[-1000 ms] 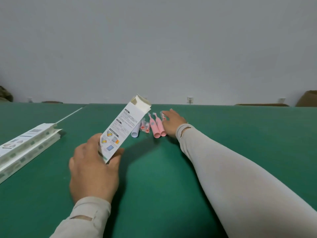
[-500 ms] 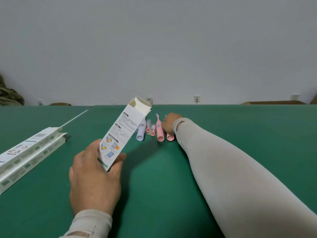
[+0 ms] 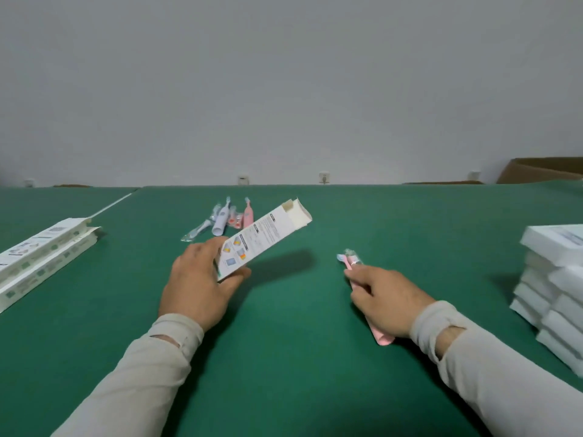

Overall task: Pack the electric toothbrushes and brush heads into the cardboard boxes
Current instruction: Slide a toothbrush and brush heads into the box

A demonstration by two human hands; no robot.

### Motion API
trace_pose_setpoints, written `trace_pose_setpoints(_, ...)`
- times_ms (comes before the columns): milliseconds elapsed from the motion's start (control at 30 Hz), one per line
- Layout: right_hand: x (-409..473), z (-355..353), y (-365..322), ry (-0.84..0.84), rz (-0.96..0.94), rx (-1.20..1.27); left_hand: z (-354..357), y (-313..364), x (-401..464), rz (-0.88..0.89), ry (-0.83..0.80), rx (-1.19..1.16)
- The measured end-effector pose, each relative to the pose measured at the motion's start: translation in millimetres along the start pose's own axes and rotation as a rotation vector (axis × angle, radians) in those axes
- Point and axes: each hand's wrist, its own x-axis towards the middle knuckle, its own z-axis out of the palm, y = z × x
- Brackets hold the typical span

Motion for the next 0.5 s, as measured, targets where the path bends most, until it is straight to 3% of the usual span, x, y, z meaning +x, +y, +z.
trace_pose_setpoints(233,-37,-4,13,0.125,0.061,-0.062,29,68,-29,0.055,-0.007,-0.036)
trace_pose_setpoints(333,-36,-8,13,0.191,0.141,-0.174,34,67,-35,0.074,0.000,-0.031)
trace_pose_setpoints(500,-30,-9,19,0.202,0.213,-0.097,34,53,-28,0.116,0.035,-0.017)
